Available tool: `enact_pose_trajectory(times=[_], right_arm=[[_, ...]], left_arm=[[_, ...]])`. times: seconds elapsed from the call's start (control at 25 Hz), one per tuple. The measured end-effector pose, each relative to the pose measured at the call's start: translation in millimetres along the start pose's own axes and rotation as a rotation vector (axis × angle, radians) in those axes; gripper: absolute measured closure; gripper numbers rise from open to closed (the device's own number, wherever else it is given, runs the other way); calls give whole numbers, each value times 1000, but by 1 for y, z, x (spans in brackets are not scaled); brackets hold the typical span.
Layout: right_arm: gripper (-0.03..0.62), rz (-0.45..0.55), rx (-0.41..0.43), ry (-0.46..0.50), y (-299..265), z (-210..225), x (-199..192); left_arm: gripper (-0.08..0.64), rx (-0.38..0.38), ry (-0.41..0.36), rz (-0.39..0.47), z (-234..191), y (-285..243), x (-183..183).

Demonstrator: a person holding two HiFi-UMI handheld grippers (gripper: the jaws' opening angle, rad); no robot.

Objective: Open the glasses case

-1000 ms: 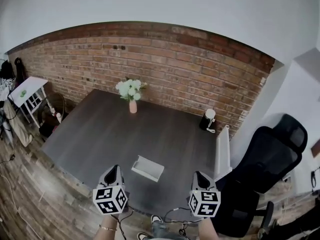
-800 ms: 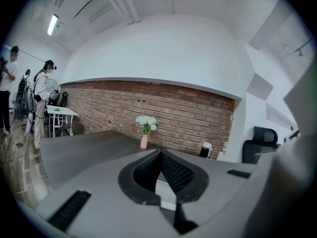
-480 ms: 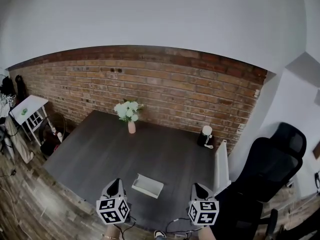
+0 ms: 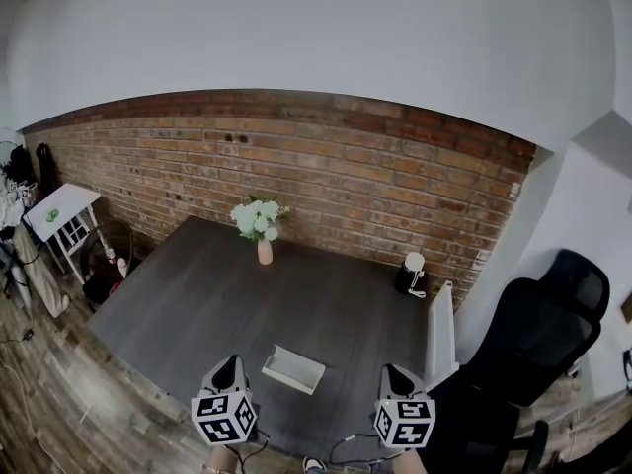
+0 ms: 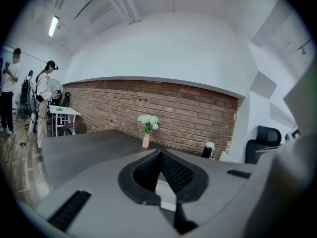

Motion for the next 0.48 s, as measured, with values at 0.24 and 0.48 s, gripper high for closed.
enact_pose_trajectory(times=[0.24, 0.48], right_arm=[[591, -8, -1, -6, -3, 1, -2], [591, -18, 17, -6, -7, -2, -1]], left_arm=[[565, 9, 7, -10, -4, -2, -3], [565, 12, 11, -21, -6, -6, -5]])
Point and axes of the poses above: the fingertips, and each gripper's own axes: y backward along the fingers, z to its right, x out of its top, the point moved 10 cm from there along y, backward along the fingers, and after that the axes turned 13 degrees about -z, right-handed, at the moved point
